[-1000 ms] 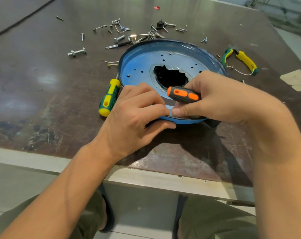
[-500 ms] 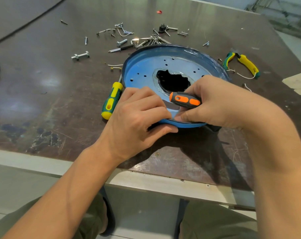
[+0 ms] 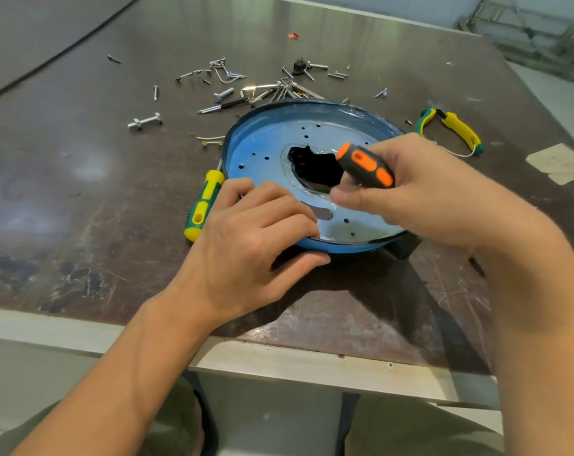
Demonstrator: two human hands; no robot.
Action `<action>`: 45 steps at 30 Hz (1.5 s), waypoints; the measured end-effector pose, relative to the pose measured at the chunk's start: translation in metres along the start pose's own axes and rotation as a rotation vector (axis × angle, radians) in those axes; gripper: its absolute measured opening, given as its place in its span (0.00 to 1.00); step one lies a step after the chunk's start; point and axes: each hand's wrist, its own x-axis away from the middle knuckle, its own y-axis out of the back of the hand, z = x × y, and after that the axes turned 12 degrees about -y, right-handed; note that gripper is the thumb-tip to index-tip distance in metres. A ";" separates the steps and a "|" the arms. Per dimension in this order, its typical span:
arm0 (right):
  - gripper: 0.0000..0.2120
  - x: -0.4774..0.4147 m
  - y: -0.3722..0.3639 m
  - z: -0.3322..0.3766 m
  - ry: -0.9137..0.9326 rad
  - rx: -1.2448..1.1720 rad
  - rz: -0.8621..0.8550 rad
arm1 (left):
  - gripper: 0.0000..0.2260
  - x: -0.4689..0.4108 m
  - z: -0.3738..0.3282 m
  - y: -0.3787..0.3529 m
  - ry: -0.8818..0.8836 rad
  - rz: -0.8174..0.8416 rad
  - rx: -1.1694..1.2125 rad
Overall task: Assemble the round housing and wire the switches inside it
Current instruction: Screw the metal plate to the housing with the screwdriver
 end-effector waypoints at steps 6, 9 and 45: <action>0.19 0.001 0.012 0.001 -0.082 -0.852 -0.288 | 0.15 -0.002 -0.002 0.002 -0.012 -0.028 -0.078; 0.14 0.000 0.014 0.002 0.046 -1.162 -0.163 | 0.13 -0.004 -0.009 -0.003 -0.050 0.002 -0.089; 0.12 0.006 -0.002 0.002 0.348 -0.975 0.186 | 0.10 -0.007 -0.012 -0.005 0.055 0.062 -0.048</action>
